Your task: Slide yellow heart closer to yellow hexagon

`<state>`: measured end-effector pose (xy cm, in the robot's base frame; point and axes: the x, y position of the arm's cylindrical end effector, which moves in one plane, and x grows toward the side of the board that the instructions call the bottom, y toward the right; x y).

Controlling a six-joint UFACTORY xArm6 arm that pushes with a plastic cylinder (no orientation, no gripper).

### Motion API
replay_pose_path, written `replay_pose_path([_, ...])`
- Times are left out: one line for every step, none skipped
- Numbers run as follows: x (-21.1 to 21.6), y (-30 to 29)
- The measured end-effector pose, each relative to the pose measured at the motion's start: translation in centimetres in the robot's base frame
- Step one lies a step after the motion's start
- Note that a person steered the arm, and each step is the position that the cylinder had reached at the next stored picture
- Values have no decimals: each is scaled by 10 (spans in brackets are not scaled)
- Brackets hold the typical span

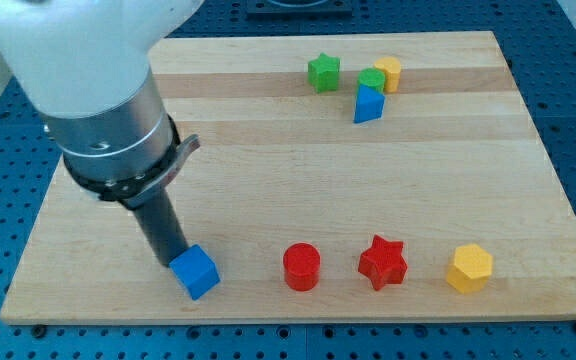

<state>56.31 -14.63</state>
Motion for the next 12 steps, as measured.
replay_pose_path([11, -59])
replay_pose_path([40, -49])
replay_pose_path([30, -11])
replay_pose_path([3, 16])
replay_pose_path([3, 11])
replay_pose_path([3, 18])
replay_pose_path([3, 42])
replay_pose_path([3, 24])
replay_pose_path([1, -37])
replay_pose_path([-74, -84])
replay_pose_path([-157, -49])
replay_pose_path([-224, 25])
